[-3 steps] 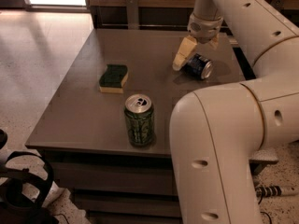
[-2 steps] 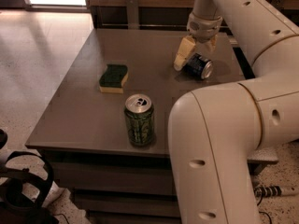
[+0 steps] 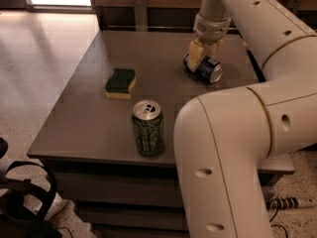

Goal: Place pepsi can upright

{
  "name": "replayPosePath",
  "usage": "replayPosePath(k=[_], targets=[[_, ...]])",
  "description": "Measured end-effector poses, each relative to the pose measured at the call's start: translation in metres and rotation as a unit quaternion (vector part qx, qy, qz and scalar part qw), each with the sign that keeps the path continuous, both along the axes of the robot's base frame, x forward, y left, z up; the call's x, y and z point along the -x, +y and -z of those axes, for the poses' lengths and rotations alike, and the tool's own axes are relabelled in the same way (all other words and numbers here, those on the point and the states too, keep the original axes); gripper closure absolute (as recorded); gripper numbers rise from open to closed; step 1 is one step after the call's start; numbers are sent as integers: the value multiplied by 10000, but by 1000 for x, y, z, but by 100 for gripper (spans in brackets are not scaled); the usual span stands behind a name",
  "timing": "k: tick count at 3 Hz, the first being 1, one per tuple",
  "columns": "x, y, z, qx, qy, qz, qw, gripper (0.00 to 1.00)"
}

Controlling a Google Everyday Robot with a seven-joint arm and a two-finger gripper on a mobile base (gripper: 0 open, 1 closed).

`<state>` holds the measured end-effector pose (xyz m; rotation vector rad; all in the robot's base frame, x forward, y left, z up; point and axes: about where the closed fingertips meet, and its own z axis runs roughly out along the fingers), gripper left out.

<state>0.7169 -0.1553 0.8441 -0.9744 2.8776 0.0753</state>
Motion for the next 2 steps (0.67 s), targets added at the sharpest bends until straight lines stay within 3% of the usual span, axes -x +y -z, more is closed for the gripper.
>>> replayPosePath(k=[1,2], targets=[[-7,2,3,-24,-110,4,9999,87],[-13,4,5,-40,-179,6,9998,100]])
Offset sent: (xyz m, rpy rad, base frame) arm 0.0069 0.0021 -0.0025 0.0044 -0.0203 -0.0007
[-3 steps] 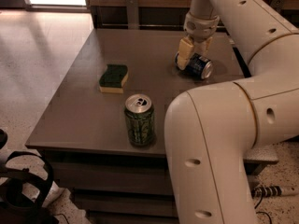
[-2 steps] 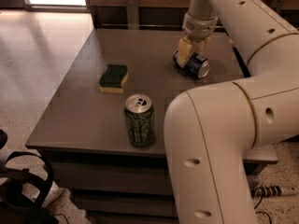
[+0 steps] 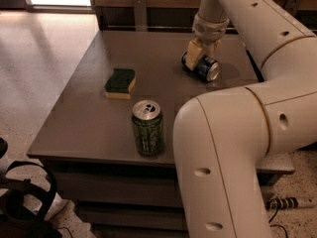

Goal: Place pepsi can upright

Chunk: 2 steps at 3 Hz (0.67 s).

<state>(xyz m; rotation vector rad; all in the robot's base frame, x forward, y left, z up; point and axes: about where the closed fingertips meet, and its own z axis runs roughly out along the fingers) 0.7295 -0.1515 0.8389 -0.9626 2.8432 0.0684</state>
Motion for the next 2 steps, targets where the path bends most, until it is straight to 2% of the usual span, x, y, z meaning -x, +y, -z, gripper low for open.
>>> replayPosePath(k=[1,2], targets=[[0,0,0,0,0,0,10000,100],[-2,-4,-7,-131,-165,-80,9997,100]])
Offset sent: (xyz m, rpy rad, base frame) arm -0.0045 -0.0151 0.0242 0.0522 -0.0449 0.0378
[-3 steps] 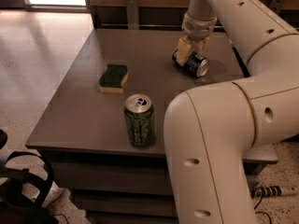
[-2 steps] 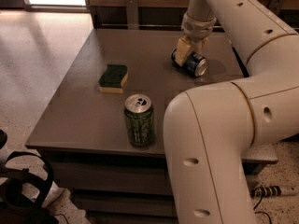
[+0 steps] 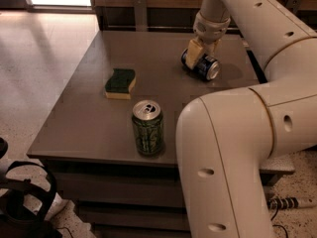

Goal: Place pepsi can upright

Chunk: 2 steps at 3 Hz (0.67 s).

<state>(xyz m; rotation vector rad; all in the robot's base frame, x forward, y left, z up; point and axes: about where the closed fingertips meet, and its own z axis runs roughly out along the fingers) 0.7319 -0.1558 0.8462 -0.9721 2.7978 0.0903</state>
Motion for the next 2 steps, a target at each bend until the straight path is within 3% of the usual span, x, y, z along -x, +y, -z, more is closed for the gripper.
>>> replayPosePath(k=[1,2], targets=[[4,-21,-24,-253,-319,6,9992,100],[12,-49,-50,-686,-714,-12,9951,100]])
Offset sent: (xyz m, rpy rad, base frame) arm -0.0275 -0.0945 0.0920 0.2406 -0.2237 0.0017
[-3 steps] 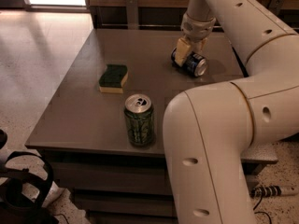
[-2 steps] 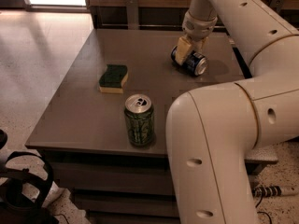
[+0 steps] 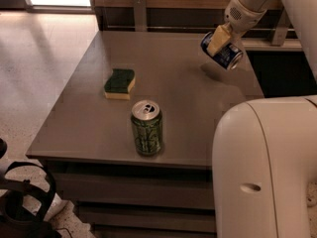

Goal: Place pepsi can upright

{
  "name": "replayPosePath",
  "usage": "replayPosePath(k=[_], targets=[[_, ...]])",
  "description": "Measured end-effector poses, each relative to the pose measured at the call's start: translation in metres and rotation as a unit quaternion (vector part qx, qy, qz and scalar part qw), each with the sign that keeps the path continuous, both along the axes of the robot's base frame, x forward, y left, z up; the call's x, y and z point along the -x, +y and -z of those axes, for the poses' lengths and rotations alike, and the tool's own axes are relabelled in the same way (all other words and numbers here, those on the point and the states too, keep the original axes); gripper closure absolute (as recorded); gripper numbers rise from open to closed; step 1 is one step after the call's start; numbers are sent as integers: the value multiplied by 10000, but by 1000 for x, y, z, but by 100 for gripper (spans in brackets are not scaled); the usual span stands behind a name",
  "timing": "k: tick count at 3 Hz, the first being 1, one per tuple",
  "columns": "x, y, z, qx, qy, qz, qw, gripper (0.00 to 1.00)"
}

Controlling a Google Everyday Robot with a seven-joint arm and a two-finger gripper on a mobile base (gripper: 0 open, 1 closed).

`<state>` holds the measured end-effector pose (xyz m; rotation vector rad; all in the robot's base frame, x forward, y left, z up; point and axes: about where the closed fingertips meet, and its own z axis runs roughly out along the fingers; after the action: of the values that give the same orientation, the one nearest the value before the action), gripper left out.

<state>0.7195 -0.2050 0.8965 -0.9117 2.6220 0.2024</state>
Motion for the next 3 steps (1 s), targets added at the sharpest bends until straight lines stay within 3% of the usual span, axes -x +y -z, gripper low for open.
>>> replayPosePath(k=[1,2,3], targets=[[7,-19,-21,-543,-412,-162,9975,100],[11,-20,-36,-1099,-777,-540,9894,100],[10,-2,-43,-1565,-1015,-1048,9768,100]])
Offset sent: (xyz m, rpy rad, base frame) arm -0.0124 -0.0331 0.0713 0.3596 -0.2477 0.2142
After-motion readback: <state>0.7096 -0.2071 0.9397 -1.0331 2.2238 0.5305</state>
